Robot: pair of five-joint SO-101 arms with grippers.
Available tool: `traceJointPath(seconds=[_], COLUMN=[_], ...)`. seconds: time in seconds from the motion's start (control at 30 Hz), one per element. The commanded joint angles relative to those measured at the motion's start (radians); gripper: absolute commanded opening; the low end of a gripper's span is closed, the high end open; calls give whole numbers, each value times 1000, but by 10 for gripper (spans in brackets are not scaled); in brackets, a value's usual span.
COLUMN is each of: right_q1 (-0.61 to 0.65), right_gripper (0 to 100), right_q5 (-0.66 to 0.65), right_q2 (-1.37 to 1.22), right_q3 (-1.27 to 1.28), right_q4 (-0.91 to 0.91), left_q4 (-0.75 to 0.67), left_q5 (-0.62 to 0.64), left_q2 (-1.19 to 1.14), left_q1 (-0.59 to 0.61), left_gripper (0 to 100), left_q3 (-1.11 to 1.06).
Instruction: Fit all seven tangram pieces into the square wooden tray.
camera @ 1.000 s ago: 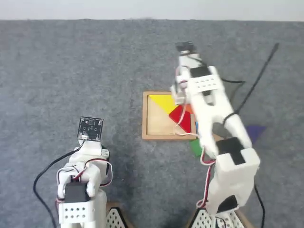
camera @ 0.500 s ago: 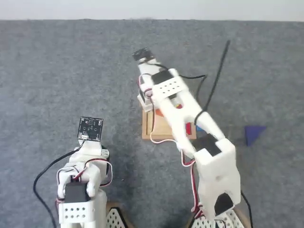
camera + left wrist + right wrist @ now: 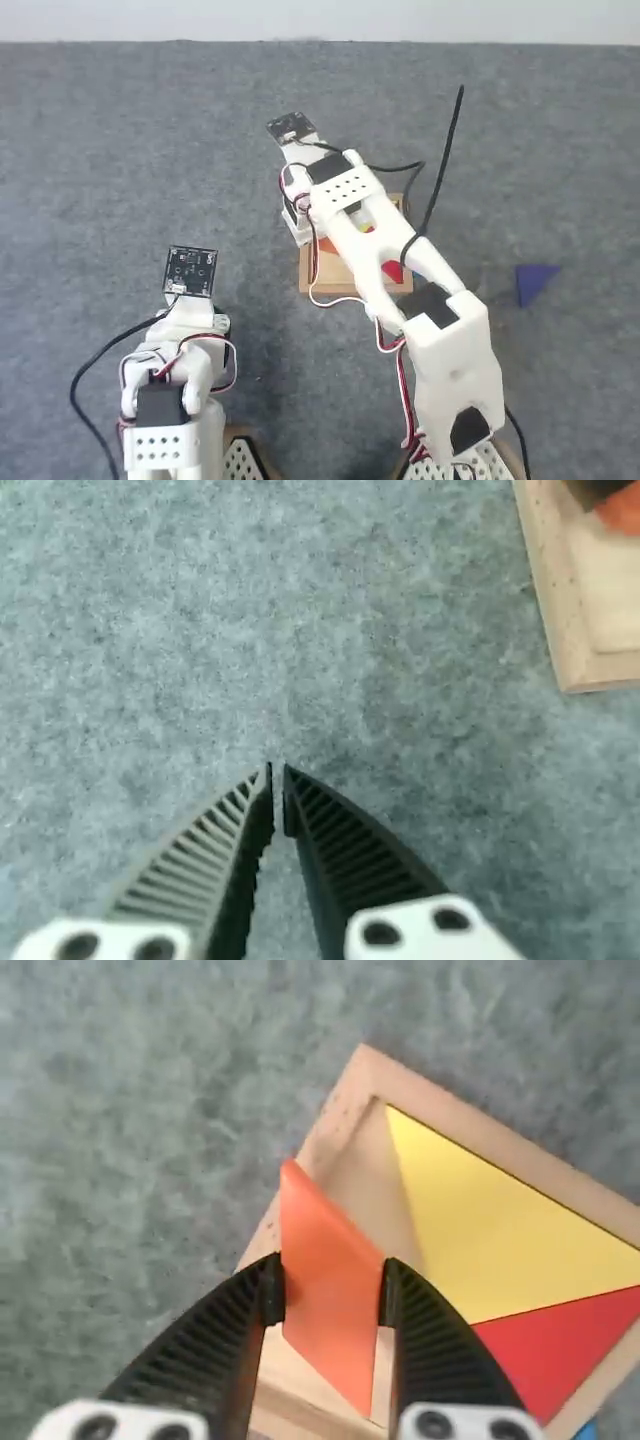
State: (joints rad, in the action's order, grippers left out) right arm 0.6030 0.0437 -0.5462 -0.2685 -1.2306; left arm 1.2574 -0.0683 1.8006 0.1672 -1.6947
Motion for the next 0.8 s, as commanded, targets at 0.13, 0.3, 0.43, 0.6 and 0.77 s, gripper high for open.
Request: traceJointPath(seconds=[0.13, 0.3, 0.43, 0.6, 0.77], right_q1=[-33, -31, -38, -31, -36], right_gripper=[99, 99, 99, 99, 148], right_q5=[64, 115, 157, 157, 155], right_q2=[-13, -39, -41, -42, -42], right_q3=[-66, -68, -68, -68, -68], right_q4=[22, 44, 56, 82, 114], left_q4=[3, 3, 3, 3, 3], left_q5=[-2, -2, -2, -2, -2], left_q2=[17, 17, 17, 17, 17], left_q1=[-5, -5, -5, -5, -5], left_gripper=[21, 21, 21, 21, 21], left_q3=[10, 10, 10, 10, 10])
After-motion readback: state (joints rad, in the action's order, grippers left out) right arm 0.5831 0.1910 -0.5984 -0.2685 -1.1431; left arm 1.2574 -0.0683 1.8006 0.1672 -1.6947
